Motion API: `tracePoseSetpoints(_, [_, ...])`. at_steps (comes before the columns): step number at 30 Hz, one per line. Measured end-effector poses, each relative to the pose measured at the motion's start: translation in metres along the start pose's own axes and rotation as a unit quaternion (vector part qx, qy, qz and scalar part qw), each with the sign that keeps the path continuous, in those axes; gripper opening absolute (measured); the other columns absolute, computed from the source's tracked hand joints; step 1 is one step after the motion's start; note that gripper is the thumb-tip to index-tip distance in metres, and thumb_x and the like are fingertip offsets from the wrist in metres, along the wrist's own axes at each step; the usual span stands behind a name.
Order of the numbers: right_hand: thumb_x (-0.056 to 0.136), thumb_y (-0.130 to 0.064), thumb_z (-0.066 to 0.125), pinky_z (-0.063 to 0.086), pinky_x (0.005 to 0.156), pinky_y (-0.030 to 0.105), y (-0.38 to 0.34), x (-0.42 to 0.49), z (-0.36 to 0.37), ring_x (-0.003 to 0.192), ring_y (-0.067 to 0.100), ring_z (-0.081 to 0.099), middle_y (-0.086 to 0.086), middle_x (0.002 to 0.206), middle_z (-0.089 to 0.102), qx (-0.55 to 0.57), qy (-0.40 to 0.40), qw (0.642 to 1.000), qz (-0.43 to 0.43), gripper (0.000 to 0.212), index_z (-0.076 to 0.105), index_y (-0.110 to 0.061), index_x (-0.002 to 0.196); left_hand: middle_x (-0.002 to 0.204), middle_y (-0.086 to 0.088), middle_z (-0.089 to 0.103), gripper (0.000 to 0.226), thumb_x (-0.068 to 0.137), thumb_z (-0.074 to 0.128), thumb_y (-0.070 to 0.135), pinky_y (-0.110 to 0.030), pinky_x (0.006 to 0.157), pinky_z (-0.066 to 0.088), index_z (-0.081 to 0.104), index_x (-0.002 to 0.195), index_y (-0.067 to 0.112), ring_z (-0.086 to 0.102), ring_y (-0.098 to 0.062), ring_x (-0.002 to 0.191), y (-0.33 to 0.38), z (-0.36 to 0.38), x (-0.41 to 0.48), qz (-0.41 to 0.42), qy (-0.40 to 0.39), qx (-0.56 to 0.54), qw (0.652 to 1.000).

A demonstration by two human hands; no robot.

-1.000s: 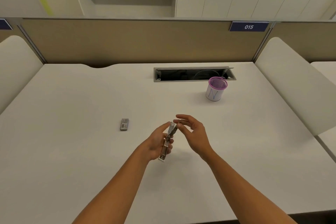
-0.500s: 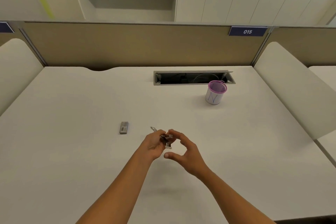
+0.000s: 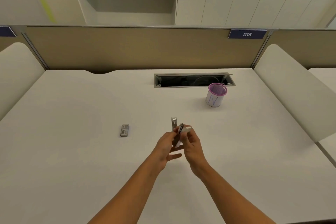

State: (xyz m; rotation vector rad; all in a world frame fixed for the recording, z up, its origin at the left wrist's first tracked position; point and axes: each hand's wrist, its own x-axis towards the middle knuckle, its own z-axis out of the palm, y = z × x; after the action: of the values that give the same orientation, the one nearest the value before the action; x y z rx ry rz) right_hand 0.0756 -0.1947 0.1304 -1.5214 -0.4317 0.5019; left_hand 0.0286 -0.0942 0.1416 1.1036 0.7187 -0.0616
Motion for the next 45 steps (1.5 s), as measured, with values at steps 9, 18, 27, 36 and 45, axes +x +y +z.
tracePoseSetpoints(9, [0.085,-0.061,0.039,0.05,0.093,0.04,-0.002,0.006,-0.004,0.104,0.019,0.068,-0.002,0.103,0.075,0.144,-0.003,0.982,0.126,0.05,0.067,-0.026,0.108,0.087,-0.002,0.075,0.035,0.094,0.05,0.048,-0.025,0.064,0.054,0.063,0.099,0.016,0.073,-0.013,0.071,-0.004,0.0,0.0,0.087,0.066,0.121,0.987])
tracePoseSetpoints(18, [0.083,-0.055,0.048,0.041,0.069,0.032,-0.006,0.014,-0.005,0.084,0.019,0.061,-0.01,0.076,0.058,0.338,0.009,0.921,0.191,0.036,0.062,-0.023,0.091,0.086,-0.006,0.073,0.029,0.095,0.051,0.04,-0.028,0.063,0.058,0.06,0.088,0.014,0.073,-0.017,0.067,-0.007,0.001,0.009,0.148,0.116,0.185,0.965])
tracePoseSetpoints(27, [0.083,-0.064,0.048,0.047,0.084,0.034,-0.005,0.018,-0.005,0.111,0.019,0.062,-0.01,0.11,0.073,0.233,0.028,0.954,0.187,0.053,0.068,-0.026,0.114,0.071,0.011,0.071,0.024,0.096,0.047,0.043,-0.019,0.054,0.051,0.06,0.086,0.025,0.071,-0.007,0.061,-0.006,0.006,0.01,0.151,0.116,0.162,0.968])
tracePoseSetpoints(36, [0.095,-0.047,0.051,0.041,0.088,0.034,-0.002,0.011,-0.011,0.113,0.008,0.056,-0.016,0.117,0.064,0.092,0.034,0.978,0.182,0.028,0.064,-0.038,0.119,0.089,-0.004,0.074,0.028,0.095,0.049,0.045,-0.031,0.07,0.058,0.056,0.095,0.018,0.073,-0.013,0.07,-0.007,0.001,0.019,0.141,0.141,0.166,0.966])
tracePoseSetpoints(45, [0.083,-0.026,0.074,0.055,0.09,0.037,0.009,0.01,-0.006,0.091,0.015,0.071,0.001,0.094,0.077,-0.082,0.088,0.985,0.128,0.036,0.066,-0.019,0.118,0.082,0.004,0.068,0.023,0.095,0.049,0.045,-0.036,0.077,0.057,0.056,0.091,0.023,0.068,-0.007,0.067,-0.017,0.0,0.026,0.138,0.181,0.206,0.952])
